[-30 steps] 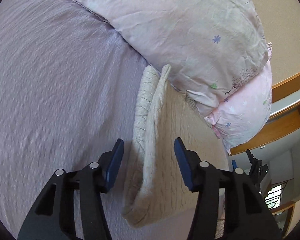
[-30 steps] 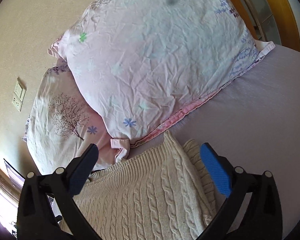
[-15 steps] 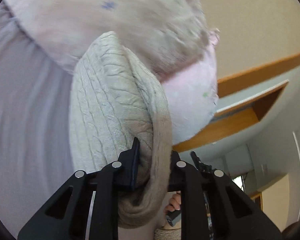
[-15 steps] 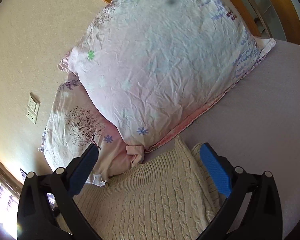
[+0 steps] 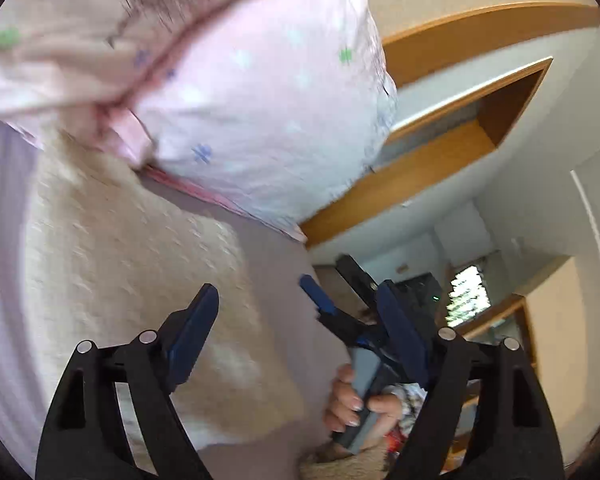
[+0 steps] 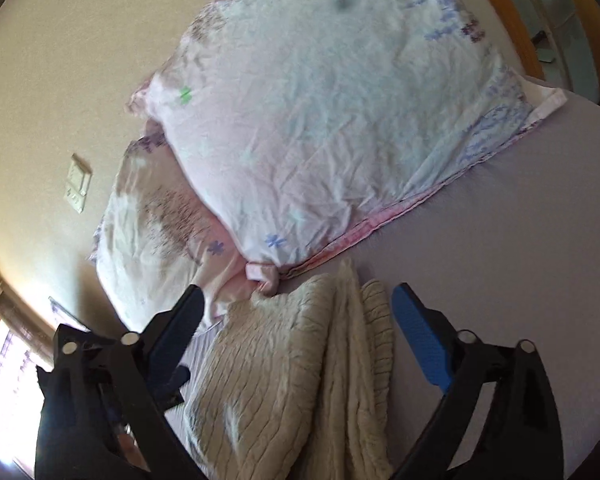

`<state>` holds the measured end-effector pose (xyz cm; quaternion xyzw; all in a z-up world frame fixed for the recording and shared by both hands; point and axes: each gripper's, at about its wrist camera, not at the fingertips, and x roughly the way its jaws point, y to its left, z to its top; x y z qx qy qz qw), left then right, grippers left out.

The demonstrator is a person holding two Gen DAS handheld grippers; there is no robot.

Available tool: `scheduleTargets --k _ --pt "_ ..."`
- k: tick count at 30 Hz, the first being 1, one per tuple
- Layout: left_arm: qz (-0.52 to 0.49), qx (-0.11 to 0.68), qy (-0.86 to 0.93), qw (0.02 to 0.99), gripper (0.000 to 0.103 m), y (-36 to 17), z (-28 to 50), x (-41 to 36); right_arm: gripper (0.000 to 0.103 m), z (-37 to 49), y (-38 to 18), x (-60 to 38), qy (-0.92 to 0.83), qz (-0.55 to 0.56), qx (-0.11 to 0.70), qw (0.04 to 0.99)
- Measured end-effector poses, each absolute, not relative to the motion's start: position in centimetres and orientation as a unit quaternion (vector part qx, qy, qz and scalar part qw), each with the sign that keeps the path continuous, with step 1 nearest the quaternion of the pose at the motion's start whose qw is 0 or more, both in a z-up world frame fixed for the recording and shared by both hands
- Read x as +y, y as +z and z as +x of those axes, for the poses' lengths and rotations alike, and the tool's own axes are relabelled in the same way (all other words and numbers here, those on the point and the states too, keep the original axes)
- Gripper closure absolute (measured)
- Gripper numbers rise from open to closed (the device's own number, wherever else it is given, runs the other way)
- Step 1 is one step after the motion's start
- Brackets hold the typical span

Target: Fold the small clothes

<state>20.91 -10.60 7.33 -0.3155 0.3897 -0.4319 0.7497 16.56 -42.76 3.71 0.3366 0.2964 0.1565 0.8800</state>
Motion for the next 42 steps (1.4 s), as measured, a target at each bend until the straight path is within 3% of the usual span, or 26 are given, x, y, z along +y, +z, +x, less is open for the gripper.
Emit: scheduleTargets --k 4,11,12,15,16,21,23,25,27,30,31,32,33,34,35,37,42 --pt "-0.273 0.414 -0.352 0.794 0.021 6.2 20.6 -7.2 0.045 18.0 1.9 -39.3 0.157 0.281 0.383 0.866" --pt "-0.264 0.456 -0.307 0.793 0.021 2.0 21.3 -5.6 0.048 18.8 -0.3 -36.9 0.102 0.213 0.439 0.867" --pt "-0.26 0.458 -0.308 0.792 0.021 1.9 21.3 -5.8 0.053 18.8 -0.5 -36.8 0.105 0.21 0.442 0.866" --pt "-0.238 0.459 -0.304 0.8 0.021 2.0 21.4 -6.4 0.084 18.6 -0.2 -36.1 0.129 0.201 0.428 0.872" --pt "-0.234 0.458 -0.303 0.802 0.02 2.1 21.5 -6.5 0.085 18.4 0.5 -35.8 0.119 0.188 0.408 0.886" --pt "-0.234 0.459 -0.298 0.803 0.018 1.8 22.1 -6.8 0.086 18.3 -0.3 -40.3 0.064 0.277 0.377 0.882" --pt "-0.232 0.468 -0.301 0.797 0.017 1.4 22.4 -7.5 0.077 19.0 -1.5 -41.0 0.042 0.289 0.41 0.864" --pt "-0.227 0.48 -0.307 0.79 0.017 0.9 22.6 -8.5 0.033 19.1 -1.6 -41.5 0.039 0.302 0.421 0.855" --pt "-0.221 0.484 -0.303 0.79 0.017 0.4 22.6 -9.3 0.018 18.8 -1.5 -41.8 0.05 0.302 0.414 0.857" --pt "-0.238 0.489 -0.303 0.783 0.018 -0.5 22.9 -9.5 0.019 19.7 -3.5 -42.0 0.081 0.333 0.449 0.825" --pt "-0.249 0.49 -0.304 0.778 0.023 -0.8 23.0 -9.5 0.023 19.7 -3.6 -41.9 0.085 0.332 0.449 0.825" --pt "-0.256 0.487 -0.302 0.778 0.032 -0.9 23.1 -9.4 0.032 19.7 -3.4 -41.6 0.087 0.326 0.448 0.828" --pt "-0.26 0.487 -0.305 0.776 0.037 -1.0 23.2 -9.3 0.058 19.6 -3.6 -41.3 0.115 0.344 0.447 0.818" --pt "-0.261 0.482 -0.309 0.777 0.046 -0.9 23.1 -9.1 0.063 19.6 -3.6 -41.0 0.119 0.35 0.442 0.817" --pt "-0.258 0.478 -0.313 0.78 0.056 -0.7 22.9 -8.8 0.065 19.5 -3.3 -40.8 0.123 0.345 0.437 0.822" --pt "-0.254 0.469 -0.324 0.781 0.063 0.3 22.5 -7.9 0.07 19.4 -2.9 -40.3 0.153 0.361 0.417 0.82" --pt "-0.186 0.428 -0.305 0.83 0.064 3.6 19.9 -2.8 0.071 20.9 -3.0 -35.3 0.248 0.365 0.427 0.789"
